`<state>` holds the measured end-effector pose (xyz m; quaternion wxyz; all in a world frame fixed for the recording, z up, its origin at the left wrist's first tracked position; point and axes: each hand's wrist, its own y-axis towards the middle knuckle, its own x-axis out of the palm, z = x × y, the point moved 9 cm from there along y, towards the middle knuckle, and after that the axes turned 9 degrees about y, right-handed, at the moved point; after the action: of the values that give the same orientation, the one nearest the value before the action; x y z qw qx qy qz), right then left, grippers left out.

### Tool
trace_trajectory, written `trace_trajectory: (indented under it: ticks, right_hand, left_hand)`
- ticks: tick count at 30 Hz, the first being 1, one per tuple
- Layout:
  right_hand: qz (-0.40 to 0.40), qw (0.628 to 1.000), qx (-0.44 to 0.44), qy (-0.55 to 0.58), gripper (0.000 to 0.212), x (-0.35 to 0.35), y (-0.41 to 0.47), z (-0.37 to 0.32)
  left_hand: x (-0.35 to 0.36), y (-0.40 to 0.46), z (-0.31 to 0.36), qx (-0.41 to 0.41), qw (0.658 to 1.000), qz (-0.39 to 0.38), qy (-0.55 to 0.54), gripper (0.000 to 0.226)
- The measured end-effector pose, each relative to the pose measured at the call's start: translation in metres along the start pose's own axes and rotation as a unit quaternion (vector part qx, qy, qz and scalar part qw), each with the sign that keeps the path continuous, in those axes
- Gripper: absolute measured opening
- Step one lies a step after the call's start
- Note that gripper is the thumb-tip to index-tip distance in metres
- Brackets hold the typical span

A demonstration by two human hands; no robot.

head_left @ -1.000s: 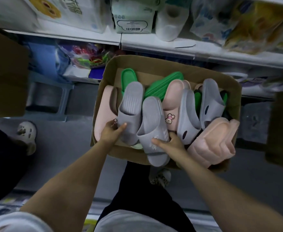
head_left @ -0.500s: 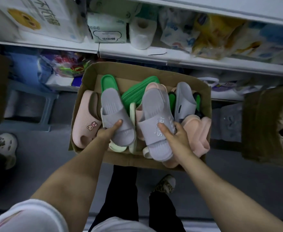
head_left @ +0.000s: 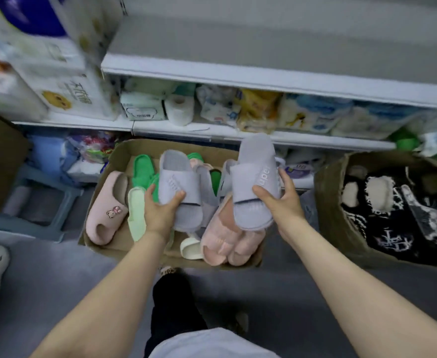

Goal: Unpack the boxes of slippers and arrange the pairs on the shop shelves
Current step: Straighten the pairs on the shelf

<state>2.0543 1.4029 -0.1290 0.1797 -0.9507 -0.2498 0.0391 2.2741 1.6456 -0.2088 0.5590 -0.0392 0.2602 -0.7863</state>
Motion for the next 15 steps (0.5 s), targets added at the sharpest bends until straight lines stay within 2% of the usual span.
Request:
trace_trajectory:
  ticks: [6, 9, 13, 15]
  right_hand:
    - [0.0, 0.993, -0.106, 0.042, 0.091, -0.052, -0.01, -0.105]
    - [-0.037, 0.985, -0.151, 0.074, 0.098, -0.064, -0.014, -0.158]
    - [-0.08, 0.971, -0.206, 0.091, 0.119, -0.065, -0.028, -0.232]
    - [-0.103, 0.96, -0.238, 0.11, 0.115, -0.063, -0.036, -0.268]
  left_hand:
    - [0.048, -0.07, 0.134, 0.143, 0.985, -0.085, -0.039, 0.079]
    - [0.061, -0.108, 0.203, 0.204, 0.969, -0.122, -0.066, 0.082]
    - [0.062, -0.152, 0.286, 0.284, 0.944, -0.148, -0.084, 0.086]
    - [0.056, -0.171, 0.323, 0.31, 0.932, -0.154, -0.107, 0.087]
